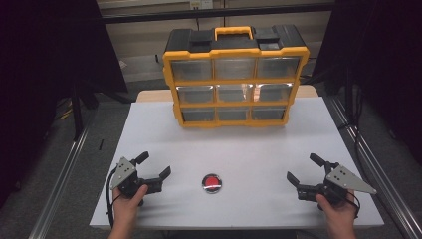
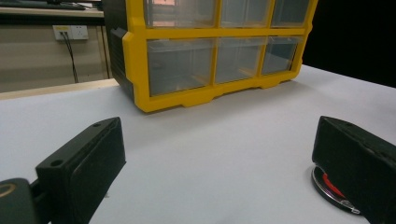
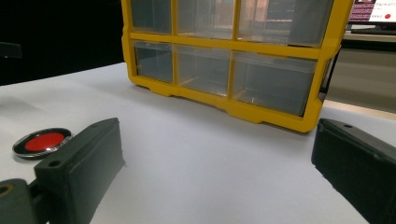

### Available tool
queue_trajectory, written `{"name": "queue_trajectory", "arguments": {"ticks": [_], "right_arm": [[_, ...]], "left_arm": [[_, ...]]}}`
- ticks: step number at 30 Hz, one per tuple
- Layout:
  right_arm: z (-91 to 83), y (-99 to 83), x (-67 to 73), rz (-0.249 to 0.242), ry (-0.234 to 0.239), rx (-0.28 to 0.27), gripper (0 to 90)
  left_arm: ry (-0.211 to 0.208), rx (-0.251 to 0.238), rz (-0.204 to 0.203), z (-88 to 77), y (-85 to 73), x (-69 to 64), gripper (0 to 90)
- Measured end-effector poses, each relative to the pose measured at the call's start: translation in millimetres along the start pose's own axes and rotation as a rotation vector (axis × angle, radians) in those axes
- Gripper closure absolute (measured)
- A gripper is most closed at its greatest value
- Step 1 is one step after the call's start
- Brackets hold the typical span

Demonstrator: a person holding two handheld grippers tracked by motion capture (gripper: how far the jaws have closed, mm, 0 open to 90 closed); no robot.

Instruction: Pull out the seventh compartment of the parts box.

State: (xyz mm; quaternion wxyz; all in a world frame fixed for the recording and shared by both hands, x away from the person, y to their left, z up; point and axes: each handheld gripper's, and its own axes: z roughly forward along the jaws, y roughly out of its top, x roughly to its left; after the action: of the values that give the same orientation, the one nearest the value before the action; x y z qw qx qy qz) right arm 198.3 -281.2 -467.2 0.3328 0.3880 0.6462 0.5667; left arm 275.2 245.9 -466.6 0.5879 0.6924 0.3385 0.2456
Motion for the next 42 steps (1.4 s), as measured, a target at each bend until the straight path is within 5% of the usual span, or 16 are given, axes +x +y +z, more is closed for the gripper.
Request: {"name": "queue_trajectory", "arguments": {"ticks": [14,16,19,27,28,42], "right_arm": [[0.4,0.9,0.4,0.001,-0.001,-0.004,1.8],[0.7,0.9,0.7,0.001,-0.001,-0.003,1.9],[0.5,1.0,0.9,0.002,-0.001,-0.003,1.9],[-0.5,1.6,0.7,-0.004,-0.001,-0.009,2.0],[-0.4,1.6,0.8,-0.003,-0.002,-0.01,2.0],[0.0,1.5,1.3,0.004,0.007,0.0,2.0]], "left_arm": [[0.02,-0.007,0.003,9.5,2.1,-3.7,2.0],[0.044,-0.023,-0.029,12.7,4.7,-6.3,1.8],[0.056,-0.015,-0.011,15.0,6.9,-6.5,1.8],[0.085,-0.015,-0.029,26.7,12.0,-8.0,1.7],[0.091,-0.024,-0.054,28.8,11.9,-9.5,1.8],[0.106,-0.028,-0.062,42.3,16.3,-10.3,1.9]]}}
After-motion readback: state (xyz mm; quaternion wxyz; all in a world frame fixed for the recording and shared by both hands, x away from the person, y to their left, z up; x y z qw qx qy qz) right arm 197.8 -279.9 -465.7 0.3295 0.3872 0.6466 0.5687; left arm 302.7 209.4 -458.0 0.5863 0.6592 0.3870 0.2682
